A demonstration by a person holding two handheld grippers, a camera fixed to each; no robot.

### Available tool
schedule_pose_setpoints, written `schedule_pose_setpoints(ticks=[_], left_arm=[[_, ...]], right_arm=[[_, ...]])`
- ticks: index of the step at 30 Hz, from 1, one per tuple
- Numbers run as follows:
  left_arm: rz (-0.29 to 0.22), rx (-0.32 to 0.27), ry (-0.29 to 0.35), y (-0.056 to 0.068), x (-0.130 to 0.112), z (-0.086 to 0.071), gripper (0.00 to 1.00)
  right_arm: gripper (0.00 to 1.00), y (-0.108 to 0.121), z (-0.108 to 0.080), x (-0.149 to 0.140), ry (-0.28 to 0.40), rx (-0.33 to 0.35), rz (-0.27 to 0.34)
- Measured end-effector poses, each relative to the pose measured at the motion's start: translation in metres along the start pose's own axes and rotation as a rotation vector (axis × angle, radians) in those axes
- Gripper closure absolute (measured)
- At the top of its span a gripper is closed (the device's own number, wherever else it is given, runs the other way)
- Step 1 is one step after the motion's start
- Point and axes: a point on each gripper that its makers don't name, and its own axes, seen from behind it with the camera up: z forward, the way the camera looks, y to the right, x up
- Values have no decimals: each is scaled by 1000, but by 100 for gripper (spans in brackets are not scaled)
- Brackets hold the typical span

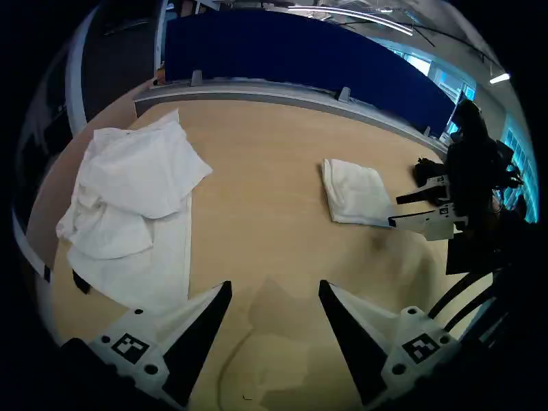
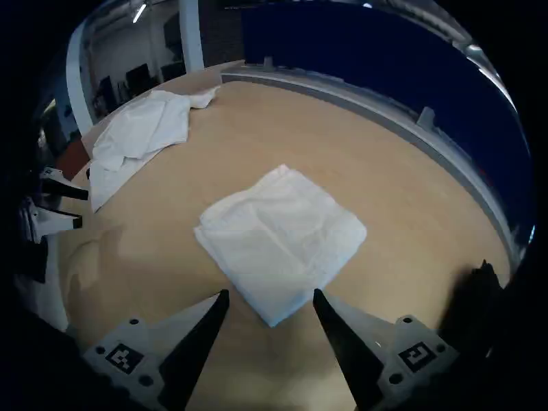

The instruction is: Fold towel

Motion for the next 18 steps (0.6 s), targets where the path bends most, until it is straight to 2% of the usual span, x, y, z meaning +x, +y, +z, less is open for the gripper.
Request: schedule_pose_setpoints(ticks=[5, 10, 13, 18], left_arm=[[-2, 1, 2, -1, -1, -1, 6], [-3, 3, 2, -2, -2, -2, 6], [-3, 3, 3, -2, -1, -3, 6], [-2, 4, 4, -2, -1, -3, 6]], right_arm=[[8, 3, 3, -6, -9, -19, 8], [23, 5, 3, -13, -24, -30, 3], [27, 4, 4, -19, -36, -26, 4], [45, 2, 5, -26, -42, -16, 30]])
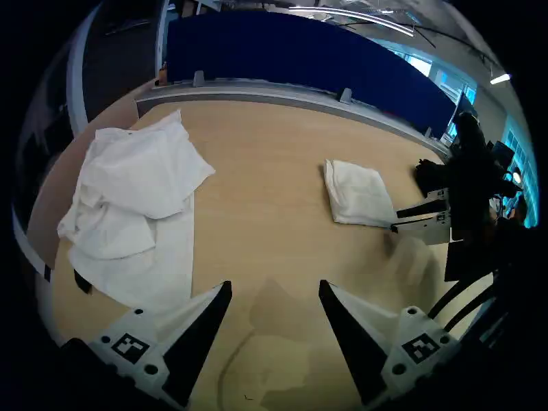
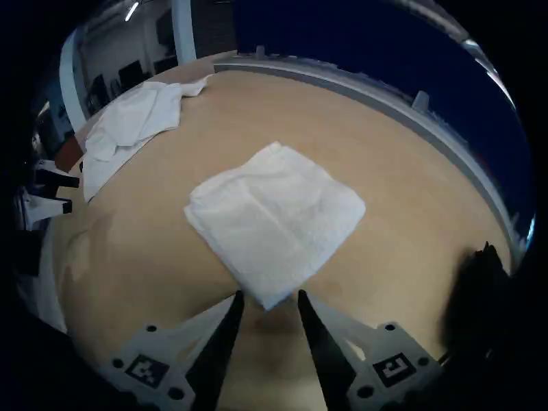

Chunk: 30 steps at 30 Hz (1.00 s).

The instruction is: Fold towel

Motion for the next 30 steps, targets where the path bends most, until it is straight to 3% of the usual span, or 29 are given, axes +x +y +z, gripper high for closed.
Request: schedule_pose_setpoints(ticks=[11, 15, 19, 30], left_arm=[[5, -3, -3, 1, -2, 1, 6], [4, -2, -4, 0, -3, 1, 6], [2, 0, -4, 0, -3, 0, 6], [2, 0, -3, -1, -2, -1, 6]], right_arm=[[75, -1, 2, -9, 2, -16, 30], [75, -2, 2, -10, 4, -11, 45], [88, 1, 2, -10, 9, -17, 60], [94, 6, -12, 5, 48, -16, 77]])
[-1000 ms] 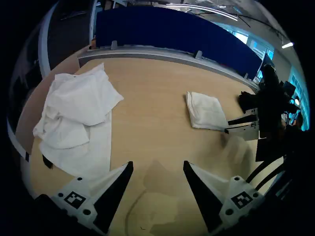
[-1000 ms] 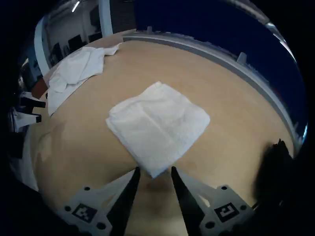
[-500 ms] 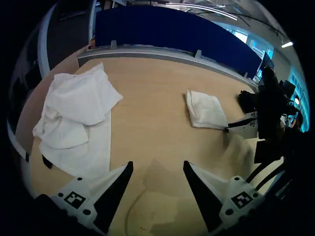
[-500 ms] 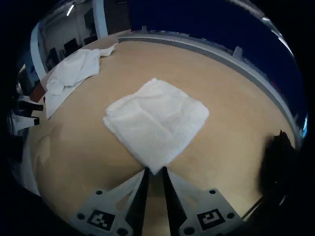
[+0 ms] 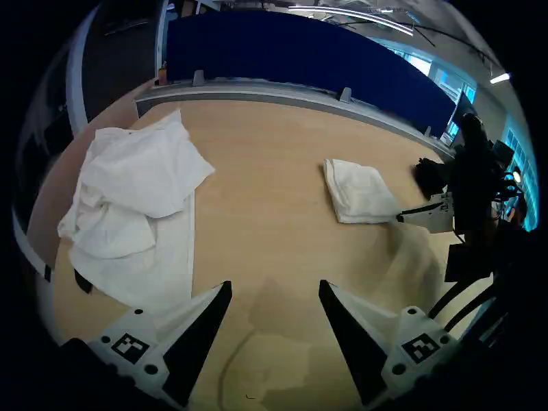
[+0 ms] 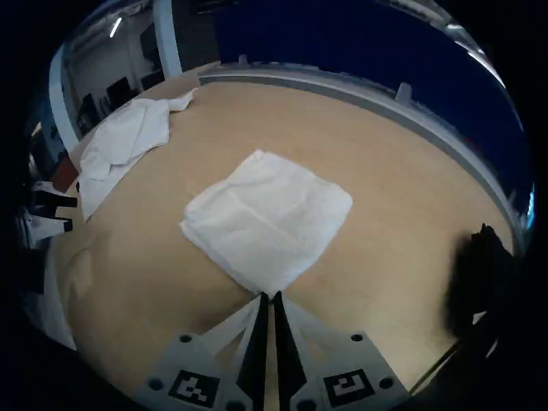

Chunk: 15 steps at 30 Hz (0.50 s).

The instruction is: Fold towel

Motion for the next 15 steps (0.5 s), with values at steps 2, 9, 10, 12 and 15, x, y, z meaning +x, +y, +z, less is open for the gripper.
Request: schedule_pose_setpoints(ticks=[2, 9, 10, 12, 15], left_arm=[[0, -1, 2, 0, 1, -1, 6], [-6, -6, 15, 4, 8, -2, 6], [-7, -7, 18, 5, 9, -2, 6], [-9, -9, 24, 7, 12, -2, 6], [-10, -12, 33, 9, 16, -3, 6]], right_arm=[[94, 1, -6, 9, 16, -1, -6], [94, 7, -41, 63, 106, -5, -36], [94, 8, -47, 72, 120, -6, -40], [94, 12, -59, 91, 151, -8, -47], [95, 22, -79, 117, 196, -16, -50]])
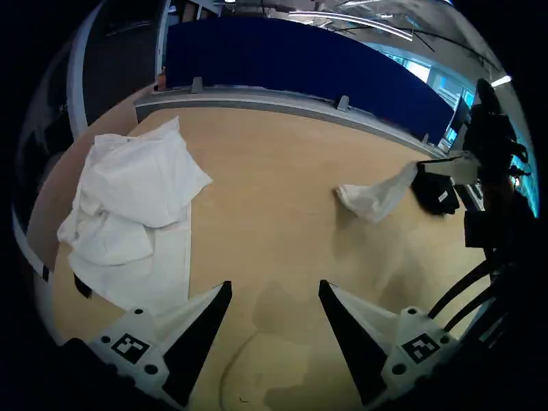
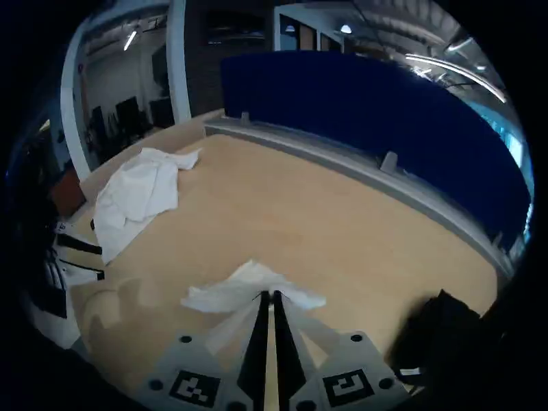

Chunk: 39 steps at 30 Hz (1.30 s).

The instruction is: Fold towel

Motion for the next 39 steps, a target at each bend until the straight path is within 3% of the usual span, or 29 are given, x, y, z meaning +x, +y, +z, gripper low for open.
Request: schedule_pose_setpoints(ticks=[5, 8, 17, 28, 32, 39], left_arm=[[5, -5, 13, 3, 8, -1, 6], [6, -8, 17, 5, 10, -1, 6], [7, -6, 2, 5, 4, 0, 6], [10, -6, -1, 6, 5, 1, 6], [12, -5, -2, 6, 5, 1, 6], [12, -4, -6, 6, 5, 3, 6]], right_arm=[[95, 24, -23, 37, 54, -22, 1], [95, 37, -30, 39, 50, -35, -2], [95, 31, -24, 0, -3, -27, 17], [94, 33, -19, -14, -21, -29, 27], [56, 36, -16, -31, -54, -45, 11], [52, 31, -8, -59, -91, -32, 20]])
